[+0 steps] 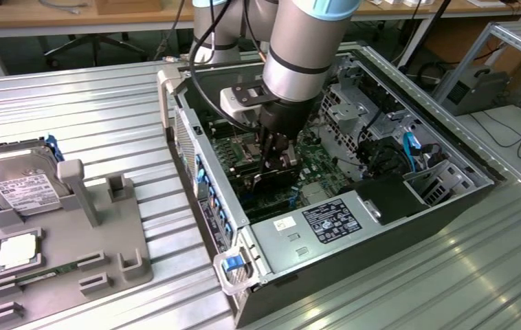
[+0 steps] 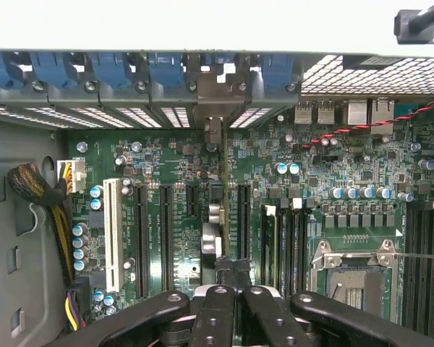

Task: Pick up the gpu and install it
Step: 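Press down on the gpu until it lock into place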

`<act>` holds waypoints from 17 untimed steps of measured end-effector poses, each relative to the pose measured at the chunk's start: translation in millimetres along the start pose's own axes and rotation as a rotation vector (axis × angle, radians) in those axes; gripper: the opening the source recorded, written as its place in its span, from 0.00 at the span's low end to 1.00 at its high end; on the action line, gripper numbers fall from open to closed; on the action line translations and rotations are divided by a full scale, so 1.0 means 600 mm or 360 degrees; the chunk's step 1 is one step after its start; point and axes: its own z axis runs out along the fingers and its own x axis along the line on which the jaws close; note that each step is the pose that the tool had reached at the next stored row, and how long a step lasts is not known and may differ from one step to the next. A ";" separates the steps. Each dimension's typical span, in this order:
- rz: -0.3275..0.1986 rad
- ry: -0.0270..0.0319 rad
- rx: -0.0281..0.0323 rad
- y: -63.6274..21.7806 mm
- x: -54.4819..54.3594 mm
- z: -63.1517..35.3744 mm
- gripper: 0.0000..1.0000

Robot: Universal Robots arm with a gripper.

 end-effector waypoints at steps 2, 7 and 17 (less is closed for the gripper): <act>0.0000 0.00000 0.00000 0.000 0.000 0.000 0.11; 0.0000 0.00000 0.00000 0.000 0.000 0.000 0.11; 0.0000 0.00032 0.00002 0.000 -0.001 -0.017 0.11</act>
